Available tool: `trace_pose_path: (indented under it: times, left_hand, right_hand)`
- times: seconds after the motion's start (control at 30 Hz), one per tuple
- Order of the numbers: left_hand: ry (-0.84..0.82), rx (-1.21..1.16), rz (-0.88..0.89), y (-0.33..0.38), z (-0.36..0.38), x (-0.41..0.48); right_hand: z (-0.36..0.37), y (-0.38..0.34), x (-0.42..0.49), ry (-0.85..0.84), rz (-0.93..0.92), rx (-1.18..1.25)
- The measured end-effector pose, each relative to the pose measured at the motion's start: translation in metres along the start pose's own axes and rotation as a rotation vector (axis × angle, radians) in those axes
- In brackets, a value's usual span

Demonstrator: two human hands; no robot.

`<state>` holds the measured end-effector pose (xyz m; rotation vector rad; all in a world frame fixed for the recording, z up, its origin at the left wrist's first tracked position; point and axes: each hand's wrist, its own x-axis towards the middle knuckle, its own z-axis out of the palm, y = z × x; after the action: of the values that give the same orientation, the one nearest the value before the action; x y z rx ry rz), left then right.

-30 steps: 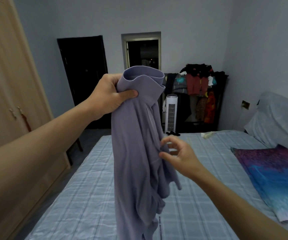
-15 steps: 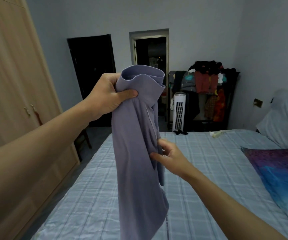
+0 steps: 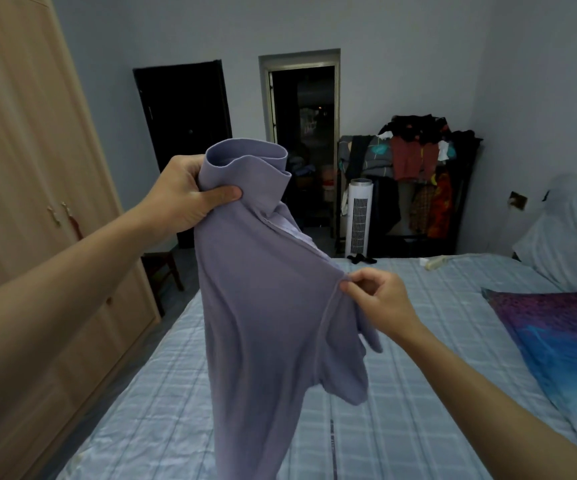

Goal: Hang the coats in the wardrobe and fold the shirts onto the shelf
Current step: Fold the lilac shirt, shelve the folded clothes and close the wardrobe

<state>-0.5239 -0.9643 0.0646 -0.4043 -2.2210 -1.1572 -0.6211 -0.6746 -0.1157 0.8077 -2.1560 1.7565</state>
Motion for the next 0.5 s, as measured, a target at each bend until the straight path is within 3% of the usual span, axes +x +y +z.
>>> trace_pose_path:
  times: [0.2,0.33,0.4,0.5]
  left_hand:
    - [0.017,-0.096,0.007,0.002,0.012,-0.002]
    - [-0.019,-0.091,0.028,0.006,0.023,-0.002]
    - [-0.022,-0.085,0.043,0.005,0.027,-0.003]
    - [0.003,-0.107,0.019,0.000,0.027,-0.006]
  right_hand:
    - [-0.031,0.002,-0.004,-0.040,-0.163,-0.189]
    - [-0.026,0.012,-0.016,-0.035,-0.162,-0.275]
    - [-0.024,0.016,-0.020,0.004,-0.116,-0.233]
    - [-0.024,0.016,-0.023,0.070,0.020,0.014]
